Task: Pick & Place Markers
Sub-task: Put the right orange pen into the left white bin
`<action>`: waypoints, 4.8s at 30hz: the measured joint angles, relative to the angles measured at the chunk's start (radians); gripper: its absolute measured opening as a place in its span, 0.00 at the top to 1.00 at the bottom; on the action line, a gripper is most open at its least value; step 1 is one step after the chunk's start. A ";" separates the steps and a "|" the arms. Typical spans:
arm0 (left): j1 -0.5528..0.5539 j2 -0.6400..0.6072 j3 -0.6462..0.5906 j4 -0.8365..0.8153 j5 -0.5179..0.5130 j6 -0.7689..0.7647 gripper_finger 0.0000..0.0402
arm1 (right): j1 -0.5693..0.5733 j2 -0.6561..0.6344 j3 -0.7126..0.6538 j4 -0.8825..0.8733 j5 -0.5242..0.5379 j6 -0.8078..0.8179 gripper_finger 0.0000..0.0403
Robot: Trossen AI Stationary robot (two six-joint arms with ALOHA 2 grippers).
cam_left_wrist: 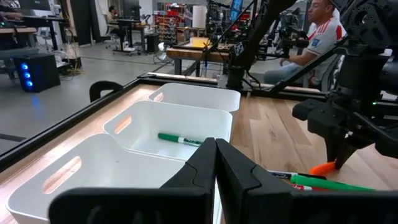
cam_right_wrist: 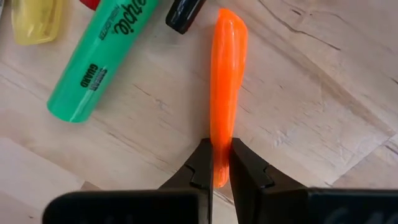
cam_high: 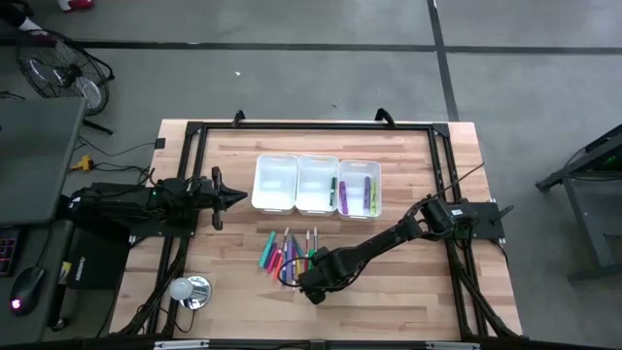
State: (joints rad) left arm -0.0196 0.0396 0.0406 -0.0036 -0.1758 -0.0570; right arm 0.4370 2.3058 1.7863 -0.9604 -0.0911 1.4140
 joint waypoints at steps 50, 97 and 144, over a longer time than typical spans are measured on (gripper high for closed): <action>0.000 0.199 0.033 0.296 0.145 -0.633 0.61 | -0.150 -0.219 0.000 0.310 0.343 -0.399 0.95; 0.000 0.670 0.124 0.665 0.062 -0.568 0.61 | -0.360 -0.269 0.000 0.659 0.270 -0.664 0.95; 0.000 0.724 0.193 0.594 0.025 -0.514 0.87 | -0.365 -0.320 0.000 0.441 0.227 -0.622 0.63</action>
State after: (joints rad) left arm -0.0195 0.7635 0.2333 0.5908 -0.1511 -0.5710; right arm 0.0721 1.9854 1.7859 -0.5192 0.1362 0.7923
